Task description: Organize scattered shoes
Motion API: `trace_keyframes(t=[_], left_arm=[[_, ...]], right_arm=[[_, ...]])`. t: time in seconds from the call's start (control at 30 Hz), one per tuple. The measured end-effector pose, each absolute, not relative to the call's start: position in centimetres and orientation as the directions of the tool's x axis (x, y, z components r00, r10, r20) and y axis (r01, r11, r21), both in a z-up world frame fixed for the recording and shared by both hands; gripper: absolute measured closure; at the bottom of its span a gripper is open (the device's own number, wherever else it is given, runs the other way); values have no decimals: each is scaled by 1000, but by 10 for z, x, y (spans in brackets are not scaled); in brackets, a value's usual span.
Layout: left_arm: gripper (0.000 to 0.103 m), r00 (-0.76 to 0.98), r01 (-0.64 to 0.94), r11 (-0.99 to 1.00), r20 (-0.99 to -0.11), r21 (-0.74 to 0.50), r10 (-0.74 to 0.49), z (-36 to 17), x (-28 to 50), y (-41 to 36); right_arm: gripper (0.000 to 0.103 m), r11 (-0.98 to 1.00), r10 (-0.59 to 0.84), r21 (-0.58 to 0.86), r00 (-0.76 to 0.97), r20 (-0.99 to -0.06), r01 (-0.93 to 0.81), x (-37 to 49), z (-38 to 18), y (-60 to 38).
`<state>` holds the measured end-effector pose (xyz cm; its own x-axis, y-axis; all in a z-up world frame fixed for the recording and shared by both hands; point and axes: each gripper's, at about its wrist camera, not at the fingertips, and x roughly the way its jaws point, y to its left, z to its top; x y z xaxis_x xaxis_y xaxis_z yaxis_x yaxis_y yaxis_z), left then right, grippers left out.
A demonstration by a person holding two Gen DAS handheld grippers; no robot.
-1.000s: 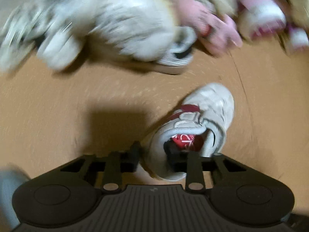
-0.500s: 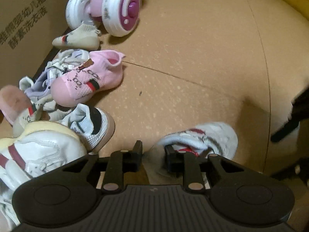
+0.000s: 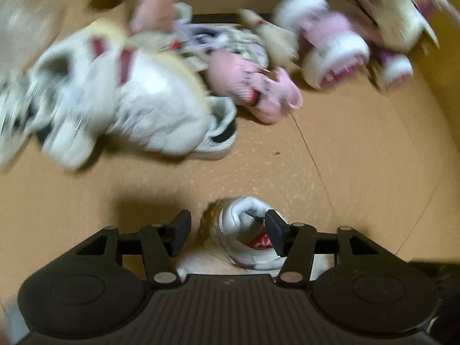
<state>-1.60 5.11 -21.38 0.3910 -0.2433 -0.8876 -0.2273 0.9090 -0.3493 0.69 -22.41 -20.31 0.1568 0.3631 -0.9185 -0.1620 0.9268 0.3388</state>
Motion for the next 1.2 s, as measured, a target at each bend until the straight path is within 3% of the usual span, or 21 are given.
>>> trace_keyframes(t=[0.17, 0.33, 0.4, 0.43, 0.57, 0.63, 0.77, 1.2], left_arm=[[48, 359, -376, 847, -902, -377, -242, -233, -18, 53], [48, 326, -401, 854, -923, -332, -206, -254, -18, 40], [55, 328, -390, 860, -923, -328, -202, -261, -13, 37], [68, 333, -353, 876, -919, -329, -212, -262, -9, 35], [79, 364, -205, 926, -903, -317, -229, -256, 7, 28], [80, 376, -165, 931, -893, -326, -246, -254, 14, 27], [80, 395, 45, 972, -890, -230, -228, -249, 34, 5], [81, 339, 369, 915, -892, -165, -298, -253, 52, -24]], right_arm=[[38, 929, 354, 323, 182, -917, -178, 11, -215, -216], [38, 934, 352, 330, 190, -917, -137, 14, -230, -217], [38, 930, 364, 345, 177, -914, -131, 13, -235, -218], [38, 926, 372, 354, 169, -913, -129, 12, -238, -218], [43, 899, 435, 422, 127, -892, -118, 6, -246, -216], [43, 882, 466, 452, 107, -878, -137, 4, -247, -208], [43, 862, 497, 478, 95, -863, -166, 0, -245, -194], [43, 801, 588, 580, 17, -809, -146, -9, -254, -186]])
